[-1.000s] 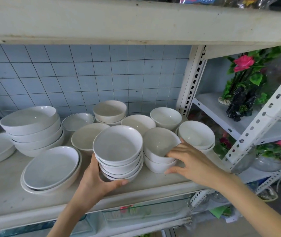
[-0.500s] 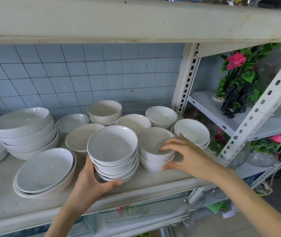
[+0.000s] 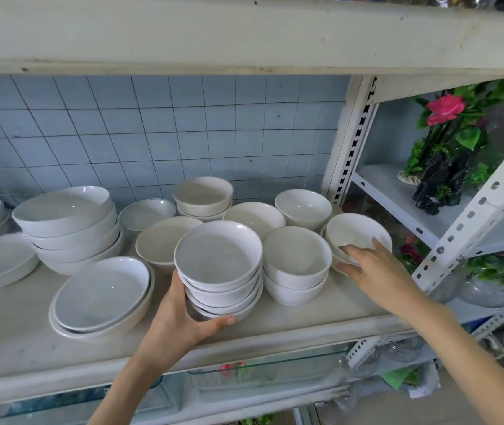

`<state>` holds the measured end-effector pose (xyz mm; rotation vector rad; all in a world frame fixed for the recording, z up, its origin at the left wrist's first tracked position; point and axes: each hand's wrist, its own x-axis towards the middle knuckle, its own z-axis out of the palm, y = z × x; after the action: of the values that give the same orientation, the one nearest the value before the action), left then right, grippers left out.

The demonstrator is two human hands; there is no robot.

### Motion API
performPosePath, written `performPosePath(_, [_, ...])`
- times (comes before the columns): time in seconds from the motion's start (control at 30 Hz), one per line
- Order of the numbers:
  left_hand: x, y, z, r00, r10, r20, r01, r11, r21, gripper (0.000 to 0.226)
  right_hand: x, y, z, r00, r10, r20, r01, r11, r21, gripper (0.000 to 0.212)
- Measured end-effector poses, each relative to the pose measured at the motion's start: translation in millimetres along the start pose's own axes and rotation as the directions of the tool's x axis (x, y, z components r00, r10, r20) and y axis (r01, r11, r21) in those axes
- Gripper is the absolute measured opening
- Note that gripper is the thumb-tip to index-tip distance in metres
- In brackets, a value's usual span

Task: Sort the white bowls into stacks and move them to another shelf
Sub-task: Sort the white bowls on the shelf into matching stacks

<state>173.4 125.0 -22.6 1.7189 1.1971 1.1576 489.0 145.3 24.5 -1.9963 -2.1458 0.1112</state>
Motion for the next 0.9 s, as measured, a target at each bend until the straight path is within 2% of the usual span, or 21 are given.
performPosePath(0.13, [-0.6,2.5,3.0,0.999,0.037,-0.015,-0.037,0.999,-0.001,0.099,0.5,-0.1,-3.7,0.996,0.035,-0.086,-0.03,0.998,0.056,0.02])
performPosePath(0.27, [-4.1,11.0,7.3,0.997,0.06,-0.054,-0.063,0.996,-0.058,0.096,2.2,9.5,-7.2,0.994,0.081,-0.078,-0.066,0.982,0.177,0.031])
performPosePath(0.33, [-5.1,17.5,9.4,0.994,0.06,-0.087,-0.069,0.991,-0.111,0.096,2.6,14.5,-11.3,0.995,0.082,-0.062,-0.064,0.967,0.247,0.029])
performPosePath(0.4, [-4.2,23.9,11.5,0.991,0.058,-0.118,-0.075,0.986,-0.151,0.097,3.6,18.1,-14.0,0.996,0.072,-0.055,-0.054,0.956,0.287,0.027])
performPosePath(0.5, [-0.4,32.0,12.4,0.982,0.023,-0.19,-0.061,0.979,-0.196,0.105,5.6,20.5,-15.2,0.993,0.056,-0.108,-0.028,0.969,0.245,0.016])
performPosePath(0.6, [3.6,33.7,9.6,0.977,0.039,-0.21,-0.077,0.982,-0.173,0.107,6.0,21.4,-19.3,0.984,0.066,-0.166,-0.016,0.959,0.283,0.009])
performPosePath(0.77, [3.9,32.1,9.4,0.978,-0.007,-0.206,-0.033,0.981,-0.192,0.114,5.5,22.6,-28.2,0.973,0.077,-0.217,0.029,0.895,0.445,0.011])
performPosePath(0.9, [1.6,31.4,12.6,0.978,-0.046,-0.205,-0.005,0.97,-0.244,0.116,8.8,17.2,-38.1,0.954,0.002,-0.3,0.139,0.883,0.448,0.016])
